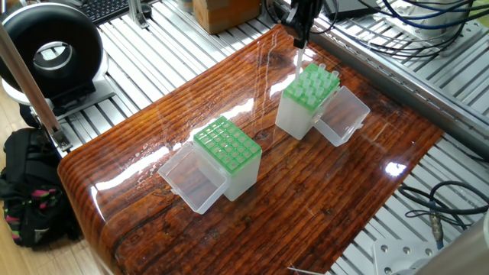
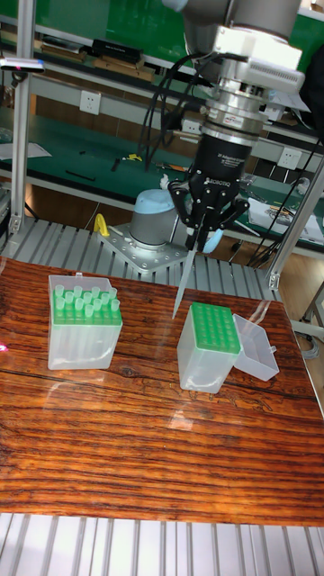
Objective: Transfer all large pipette tips from one holder to another
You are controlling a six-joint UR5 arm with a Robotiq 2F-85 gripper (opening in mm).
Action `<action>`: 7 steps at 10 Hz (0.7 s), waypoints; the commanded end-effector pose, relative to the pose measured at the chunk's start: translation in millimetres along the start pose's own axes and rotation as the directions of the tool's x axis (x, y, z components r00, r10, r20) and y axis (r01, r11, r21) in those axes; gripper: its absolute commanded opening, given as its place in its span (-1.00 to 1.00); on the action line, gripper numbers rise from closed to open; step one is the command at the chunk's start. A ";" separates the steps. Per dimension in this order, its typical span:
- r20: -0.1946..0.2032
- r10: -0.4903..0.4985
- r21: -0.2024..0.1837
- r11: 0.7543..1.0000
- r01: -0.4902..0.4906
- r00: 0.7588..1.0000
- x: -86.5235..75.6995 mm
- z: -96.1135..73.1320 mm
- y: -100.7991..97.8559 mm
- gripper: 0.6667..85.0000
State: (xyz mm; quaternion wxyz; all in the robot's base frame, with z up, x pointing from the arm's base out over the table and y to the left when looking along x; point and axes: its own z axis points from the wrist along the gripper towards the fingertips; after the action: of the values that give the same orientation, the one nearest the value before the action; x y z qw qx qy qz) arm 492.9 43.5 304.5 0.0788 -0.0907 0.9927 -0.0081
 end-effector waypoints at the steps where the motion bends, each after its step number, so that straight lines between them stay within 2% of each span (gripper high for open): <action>1: -0.014 0.022 -0.016 1.000 -0.023 1.000 8.5 -1.6 14.9 -0.99; 2: -0.020 0.036 -0.039 0.999 -0.037 0.999 13.6 -3.5 25.5 -0.99; 4: -0.027 0.052 -0.034 0.998 -0.053 0.998 23.8 -8.2 30.0 -0.98; 7: -0.048 0.090 -0.078 0.993 -0.093 0.995 39.7 -15.9 47.4 -0.99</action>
State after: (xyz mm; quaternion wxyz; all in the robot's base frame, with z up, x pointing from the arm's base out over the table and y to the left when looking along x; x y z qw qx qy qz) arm 457.9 69.2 308.6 0.0599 -0.0610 0.9962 0.0135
